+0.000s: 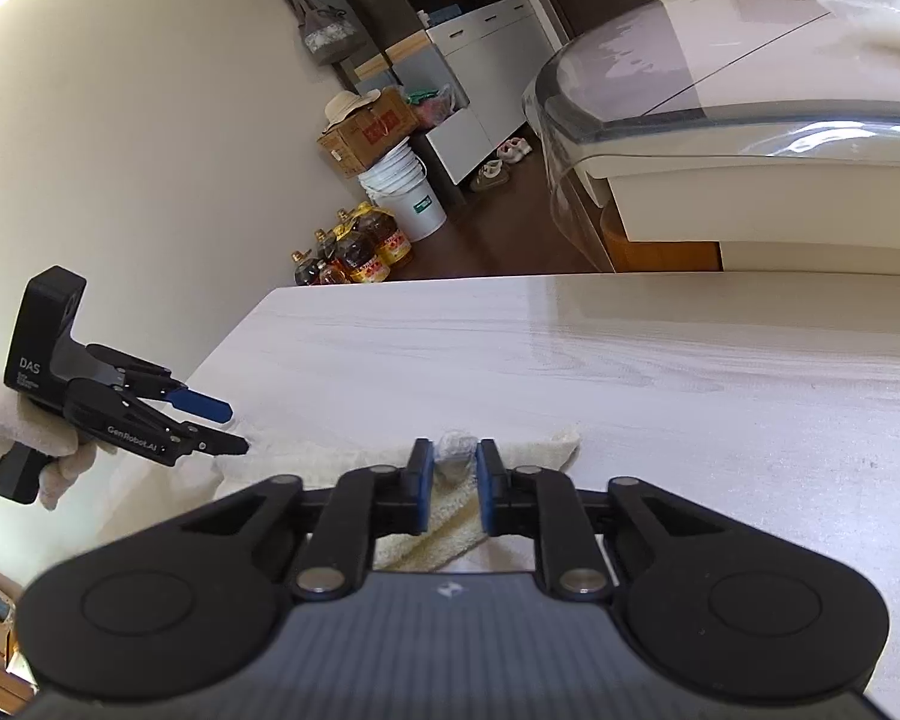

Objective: Fold towel

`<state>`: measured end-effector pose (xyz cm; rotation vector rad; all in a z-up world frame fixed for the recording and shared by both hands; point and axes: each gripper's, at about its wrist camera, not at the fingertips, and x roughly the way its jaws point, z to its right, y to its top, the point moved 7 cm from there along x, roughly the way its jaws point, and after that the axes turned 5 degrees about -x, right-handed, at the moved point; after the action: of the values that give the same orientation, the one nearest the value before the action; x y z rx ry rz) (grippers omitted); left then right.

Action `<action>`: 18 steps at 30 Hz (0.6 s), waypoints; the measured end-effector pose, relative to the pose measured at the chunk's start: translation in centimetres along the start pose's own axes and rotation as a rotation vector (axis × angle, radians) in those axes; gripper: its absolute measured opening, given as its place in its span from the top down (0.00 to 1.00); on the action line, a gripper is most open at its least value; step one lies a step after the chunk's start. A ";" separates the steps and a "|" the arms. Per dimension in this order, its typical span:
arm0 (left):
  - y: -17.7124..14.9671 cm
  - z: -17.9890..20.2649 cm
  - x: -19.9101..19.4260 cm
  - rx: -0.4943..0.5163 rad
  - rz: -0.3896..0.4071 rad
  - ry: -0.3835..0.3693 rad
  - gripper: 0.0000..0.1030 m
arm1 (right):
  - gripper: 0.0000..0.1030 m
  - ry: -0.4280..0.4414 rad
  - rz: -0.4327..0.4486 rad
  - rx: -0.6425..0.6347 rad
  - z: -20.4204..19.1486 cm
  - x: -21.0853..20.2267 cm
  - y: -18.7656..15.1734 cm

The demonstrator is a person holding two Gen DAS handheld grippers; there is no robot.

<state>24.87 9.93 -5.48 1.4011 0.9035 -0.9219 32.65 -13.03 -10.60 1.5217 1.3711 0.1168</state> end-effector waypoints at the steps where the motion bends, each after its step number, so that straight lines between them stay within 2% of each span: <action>1: 0.2 0.0 -0.2 0.000 0.006 -0.001 0.38 | 0.87 0.005 0.005 0.006 0.0 -0.1 0.1; 4: 0.6 0.0 -0.8 0.006 0.022 0.001 0.37 | 0.87 0.028 0.029 0.026 -0.2 -0.7 0.7; 7: 0.9 -0.1 -0.6 0.006 0.022 0.008 0.37 | 0.87 0.012 0.043 0.013 -0.4 -1.0 1.1; 14: 0.9 0.1 0.3 0.001 0.021 0.002 0.37 | 0.87 -0.044 0.004 0.057 1.3 0.5 0.4; 18: 1.3 -0.1 -0.6 -0.012 0.052 -0.005 0.37 | 0.87 -0.077 -0.011 0.059 1.9 1.2 0.0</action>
<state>25.88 10.03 -4.43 1.4049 0.8635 -0.8789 34.34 -13.21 -12.10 1.5517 1.3312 0.0111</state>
